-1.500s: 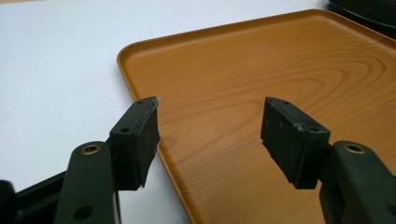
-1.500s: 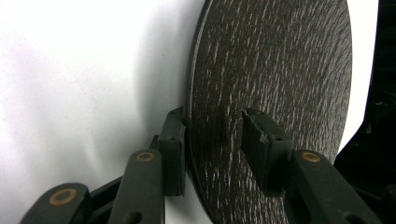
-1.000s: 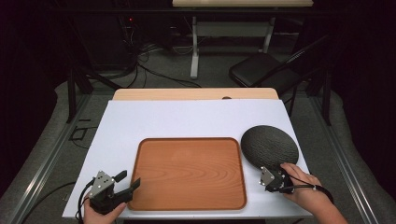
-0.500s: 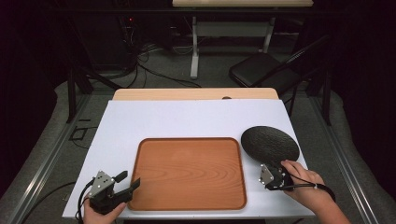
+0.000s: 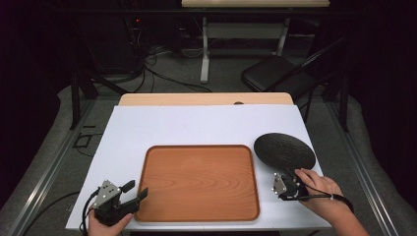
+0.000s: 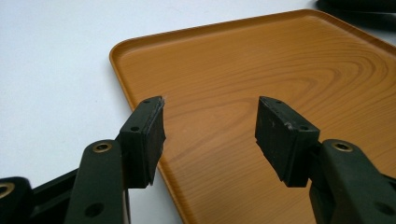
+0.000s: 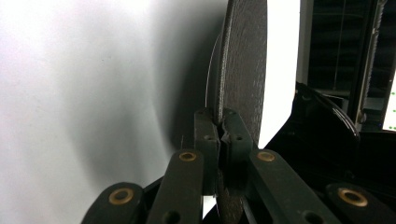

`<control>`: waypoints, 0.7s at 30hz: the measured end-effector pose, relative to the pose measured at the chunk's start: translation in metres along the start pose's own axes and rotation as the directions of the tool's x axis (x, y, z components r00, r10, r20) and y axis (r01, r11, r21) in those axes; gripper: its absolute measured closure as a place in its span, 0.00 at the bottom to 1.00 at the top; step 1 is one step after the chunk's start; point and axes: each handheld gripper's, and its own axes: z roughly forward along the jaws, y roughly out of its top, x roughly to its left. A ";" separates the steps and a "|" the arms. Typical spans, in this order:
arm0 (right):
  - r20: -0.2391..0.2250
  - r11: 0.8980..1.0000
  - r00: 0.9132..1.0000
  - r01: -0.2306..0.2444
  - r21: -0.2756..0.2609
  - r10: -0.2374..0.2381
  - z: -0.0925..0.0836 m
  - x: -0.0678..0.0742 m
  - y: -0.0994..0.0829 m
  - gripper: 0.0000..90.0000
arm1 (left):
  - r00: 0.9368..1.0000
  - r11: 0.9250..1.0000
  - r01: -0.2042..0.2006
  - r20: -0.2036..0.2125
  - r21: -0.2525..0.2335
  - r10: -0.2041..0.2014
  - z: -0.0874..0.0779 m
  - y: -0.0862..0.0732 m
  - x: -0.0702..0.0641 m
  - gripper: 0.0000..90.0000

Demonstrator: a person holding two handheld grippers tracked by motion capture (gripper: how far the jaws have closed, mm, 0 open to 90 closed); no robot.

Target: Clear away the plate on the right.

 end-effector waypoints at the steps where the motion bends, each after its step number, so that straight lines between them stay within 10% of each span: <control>1: -0.006 1.000 1.000 -0.010 -0.006 0.010 0.000 -0.001 -0.001 0.97 | 1.000 1.000 0.000 0.000 0.000 0.000 0.000 0.000 0.000 0.47; 21: -0.089 0.999 0.995 -0.038 -0.023 0.036 -0.001 -0.024 -0.001 0.96 | 1.000 1.000 0.002 0.002 0.001 -0.002 0.000 0.000 0.000 0.48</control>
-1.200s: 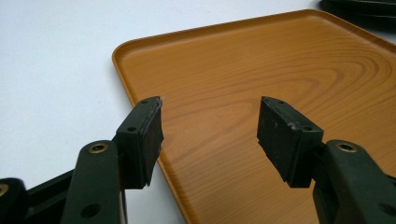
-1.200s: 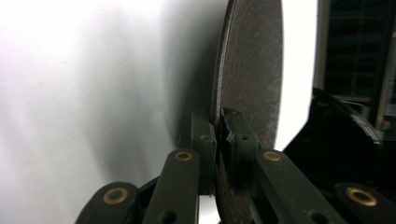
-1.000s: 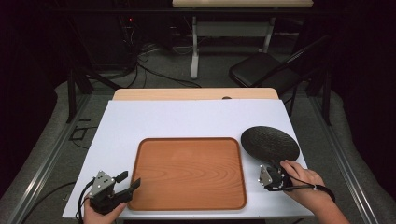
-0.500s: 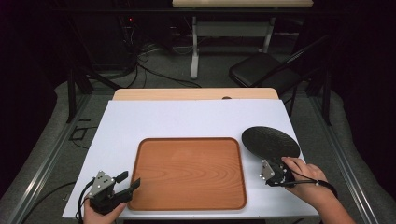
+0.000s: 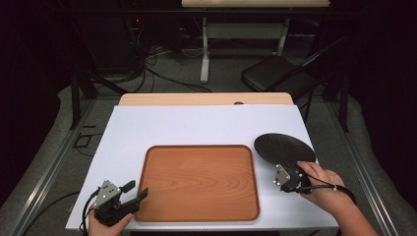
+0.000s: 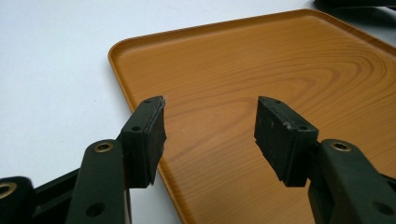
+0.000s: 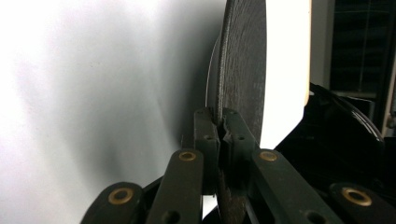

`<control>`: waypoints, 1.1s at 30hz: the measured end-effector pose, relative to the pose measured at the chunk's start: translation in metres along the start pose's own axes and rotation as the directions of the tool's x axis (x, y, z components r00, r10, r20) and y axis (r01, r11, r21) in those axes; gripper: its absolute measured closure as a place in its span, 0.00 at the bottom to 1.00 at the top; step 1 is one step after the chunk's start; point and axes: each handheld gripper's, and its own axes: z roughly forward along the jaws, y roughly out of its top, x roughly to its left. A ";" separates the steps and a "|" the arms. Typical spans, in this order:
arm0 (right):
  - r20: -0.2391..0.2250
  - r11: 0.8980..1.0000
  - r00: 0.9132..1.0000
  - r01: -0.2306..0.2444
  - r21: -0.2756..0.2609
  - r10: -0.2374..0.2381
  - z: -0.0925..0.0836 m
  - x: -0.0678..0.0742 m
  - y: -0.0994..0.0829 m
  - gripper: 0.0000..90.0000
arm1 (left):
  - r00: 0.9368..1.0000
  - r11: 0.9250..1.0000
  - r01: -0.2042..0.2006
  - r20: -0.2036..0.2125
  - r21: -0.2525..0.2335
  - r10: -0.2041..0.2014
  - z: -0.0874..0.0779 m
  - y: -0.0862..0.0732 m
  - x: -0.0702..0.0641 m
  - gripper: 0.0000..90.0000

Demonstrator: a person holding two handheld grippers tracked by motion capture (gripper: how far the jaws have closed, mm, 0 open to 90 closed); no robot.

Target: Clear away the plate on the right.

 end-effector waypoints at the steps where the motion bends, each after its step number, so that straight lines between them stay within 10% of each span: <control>1: -0.001 1.000 1.000 0.005 -0.002 -0.005 0.000 0.000 0.000 0.96 | 1.000 1.000 0.000 0.000 0.000 0.000 0.000 0.000 0.000 0.48; 14: 0.031 0.995 0.997 0.075 0.060 -0.077 0.005 0.007 0.007 0.96 | 1.000 1.000 -0.001 0.005 0.003 0.001 0.000 0.000 0.000 0.50; 33: 0.086 0.996 0.995 0.049 0.076 -0.055 0.004 0.012 0.013 0.97 | 1.000 1.000 0.013 -0.002 0.002 -0.013 -0.001 0.000 0.001 0.51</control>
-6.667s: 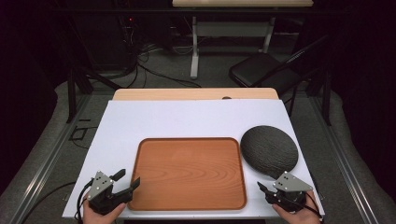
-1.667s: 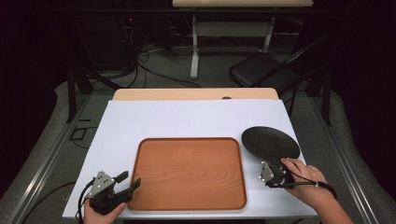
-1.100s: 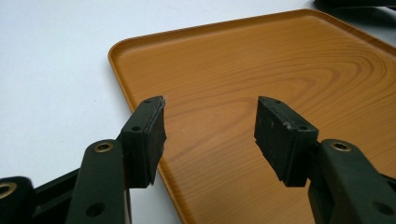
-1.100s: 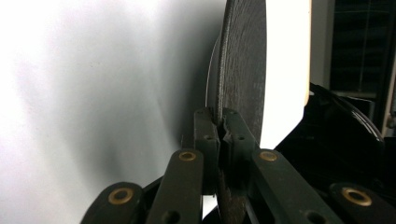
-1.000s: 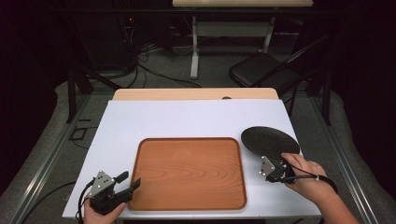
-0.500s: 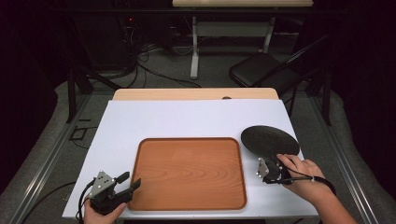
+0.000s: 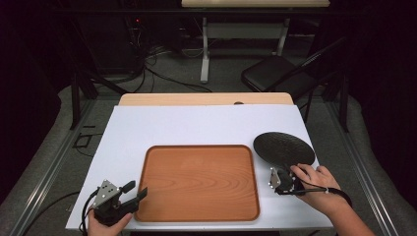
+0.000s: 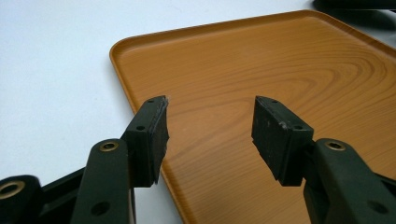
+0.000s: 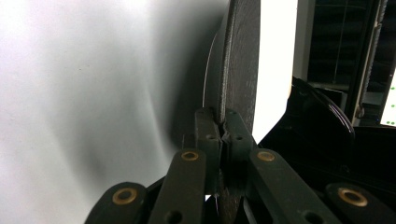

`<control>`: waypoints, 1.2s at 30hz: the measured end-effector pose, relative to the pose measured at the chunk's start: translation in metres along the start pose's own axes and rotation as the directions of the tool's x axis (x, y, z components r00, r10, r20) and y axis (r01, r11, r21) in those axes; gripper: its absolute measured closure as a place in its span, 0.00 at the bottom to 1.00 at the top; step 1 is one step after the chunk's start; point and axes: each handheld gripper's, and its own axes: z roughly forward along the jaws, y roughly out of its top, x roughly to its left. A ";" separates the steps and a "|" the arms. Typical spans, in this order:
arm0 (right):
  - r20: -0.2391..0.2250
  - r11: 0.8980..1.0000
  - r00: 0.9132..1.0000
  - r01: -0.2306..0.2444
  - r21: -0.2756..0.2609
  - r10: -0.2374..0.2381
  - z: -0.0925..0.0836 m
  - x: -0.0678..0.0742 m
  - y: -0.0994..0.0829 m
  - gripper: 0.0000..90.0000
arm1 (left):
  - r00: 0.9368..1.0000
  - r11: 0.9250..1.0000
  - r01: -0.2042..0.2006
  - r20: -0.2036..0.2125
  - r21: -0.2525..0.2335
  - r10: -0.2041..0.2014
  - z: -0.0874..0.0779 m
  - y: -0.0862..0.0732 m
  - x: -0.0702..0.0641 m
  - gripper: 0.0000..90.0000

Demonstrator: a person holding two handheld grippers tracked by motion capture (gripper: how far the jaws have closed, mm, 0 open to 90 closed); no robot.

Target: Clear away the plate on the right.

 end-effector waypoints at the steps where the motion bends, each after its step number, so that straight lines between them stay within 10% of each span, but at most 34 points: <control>1: 0.003 1.000 1.000 -0.002 -0.009 0.002 0.000 0.000 0.000 0.97 | 1.000 1.000 0.002 0.004 0.000 -0.002 0.000 0.000 0.000 0.51; 36: 0.067 0.992 0.993 0.098 -0.082 -0.093 -0.058 -0.021 0.045 0.94 | 1.000 1.000 0.014 -0.001 -0.004 -0.014 -0.002 0.000 0.002 0.51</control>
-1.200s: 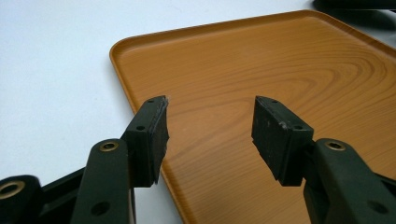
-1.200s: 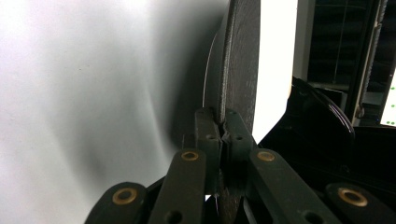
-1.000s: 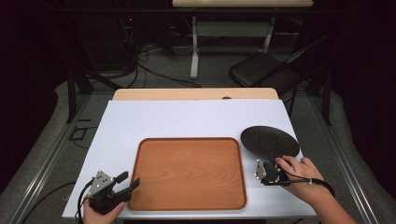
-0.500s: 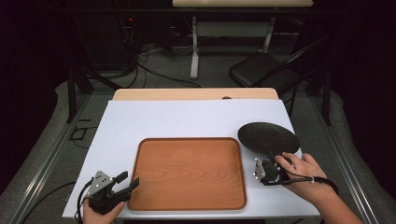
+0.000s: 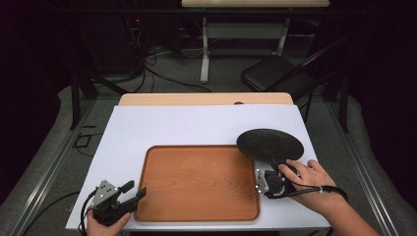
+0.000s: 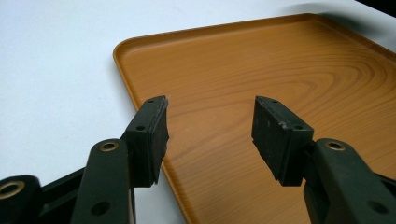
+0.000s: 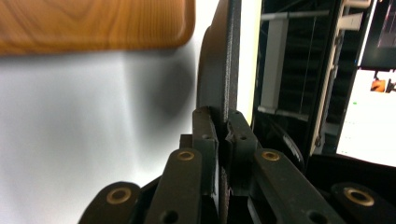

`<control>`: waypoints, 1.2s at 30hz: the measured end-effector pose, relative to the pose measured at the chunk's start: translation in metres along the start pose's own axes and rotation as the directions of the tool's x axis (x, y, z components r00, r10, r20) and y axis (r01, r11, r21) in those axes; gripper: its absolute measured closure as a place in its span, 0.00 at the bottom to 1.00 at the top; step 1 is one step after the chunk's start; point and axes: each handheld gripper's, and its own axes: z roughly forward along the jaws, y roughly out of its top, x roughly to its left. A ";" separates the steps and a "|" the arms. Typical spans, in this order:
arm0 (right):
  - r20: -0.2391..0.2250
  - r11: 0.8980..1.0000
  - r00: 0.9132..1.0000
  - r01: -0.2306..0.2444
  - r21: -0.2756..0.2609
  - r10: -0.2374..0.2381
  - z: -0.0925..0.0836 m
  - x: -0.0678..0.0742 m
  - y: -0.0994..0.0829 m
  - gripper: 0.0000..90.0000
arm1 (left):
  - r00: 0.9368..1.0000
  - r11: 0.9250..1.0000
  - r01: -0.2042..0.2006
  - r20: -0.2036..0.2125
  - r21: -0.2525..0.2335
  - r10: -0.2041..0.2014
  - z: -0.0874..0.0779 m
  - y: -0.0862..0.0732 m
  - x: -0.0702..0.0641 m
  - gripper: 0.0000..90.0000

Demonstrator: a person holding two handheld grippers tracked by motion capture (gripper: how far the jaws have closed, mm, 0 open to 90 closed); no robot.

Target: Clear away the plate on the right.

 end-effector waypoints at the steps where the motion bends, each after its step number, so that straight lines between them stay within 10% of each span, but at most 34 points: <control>1: 0.003 1.000 1.000 0.008 -0.005 -0.008 -0.001 0.000 0.003 0.94 | 1.000 1.000 0.000 0.000 0.000 0.000 0.000 0.000 0.000 0.51; 36: -0.019 0.941 0.985 0.158 -0.298 -0.171 -0.005 0.044 0.141 0.93 | 1.000 1.000 0.009 -0.008 -0.027 -0.009 -0.006 0.001 0.004 0.50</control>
